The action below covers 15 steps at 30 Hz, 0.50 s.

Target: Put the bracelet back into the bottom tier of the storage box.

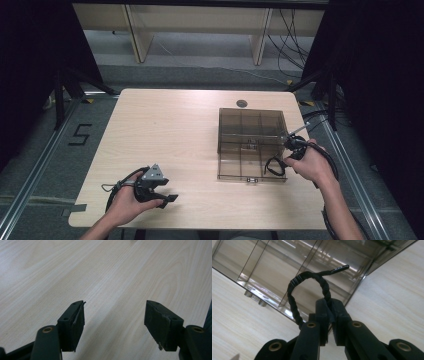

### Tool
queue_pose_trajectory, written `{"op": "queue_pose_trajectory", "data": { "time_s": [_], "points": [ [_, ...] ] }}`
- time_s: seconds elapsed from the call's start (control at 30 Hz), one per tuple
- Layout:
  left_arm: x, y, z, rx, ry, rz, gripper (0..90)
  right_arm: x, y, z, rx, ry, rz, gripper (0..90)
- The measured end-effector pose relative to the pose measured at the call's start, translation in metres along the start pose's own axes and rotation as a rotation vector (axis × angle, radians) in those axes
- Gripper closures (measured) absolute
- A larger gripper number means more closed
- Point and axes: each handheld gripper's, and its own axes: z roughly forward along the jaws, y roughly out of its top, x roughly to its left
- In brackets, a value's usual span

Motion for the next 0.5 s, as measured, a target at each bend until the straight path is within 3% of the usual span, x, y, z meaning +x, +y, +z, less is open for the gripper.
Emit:
{"op": "queue_pose_trajectory", "data": {
  "time_s": [0.07, 0.1, 0.13, 0.27, 0.33, 0.4, 0.5],
  "points": [
    [-0.0002, 0.0, 0.0, 0.001, 0.001, 0.0, 32.3, 0.0014, -0.001, -0.0018, -0.001, -0.006, 0.008, 85.0],
    [-0.0004, 0.0, 0.0, 0.001, 0.002, -0.004, 32.4, -0.0015, -0.0015, -0.001, -0.014, -0.011, -0.029, 85.0],
    [-0.0005, 0.0, 0.0001, 0.001, 0.002, -0.003, 32.3, -0.001, -0.0017, -0.0003, -0.007, -0.019, -0.014, 85.0],
    [-0.0004, 0.0001, 0.0, 0.001, 0.002, -0.004, 32.4, -0.0006, -0.0015, 0.0001, -0.003, -0.031, -0.029, 85.0],
    [-0.0003, 0.0, 0.0001, 0.002, 0.002, -0.003, 32.3, 0.001, -0.0008, 0.0007, -0.028, -0.022, -0.043, 85.0],
    [-0.0005, 0.0, 0.0001, 0.0, 0.001, -0.003, 32.4, 0.0009, -0.0011, 0.0016, -0.007, -0.039, -0.03, 84.9],
    [-0.0004, -0.0001, 0.0, 0.001, 0.001, -0.004, 32.4, 0.0, -0.0008, 0.0024, -0.002, -0.036, -0.078, 84.9]
  ]
}}
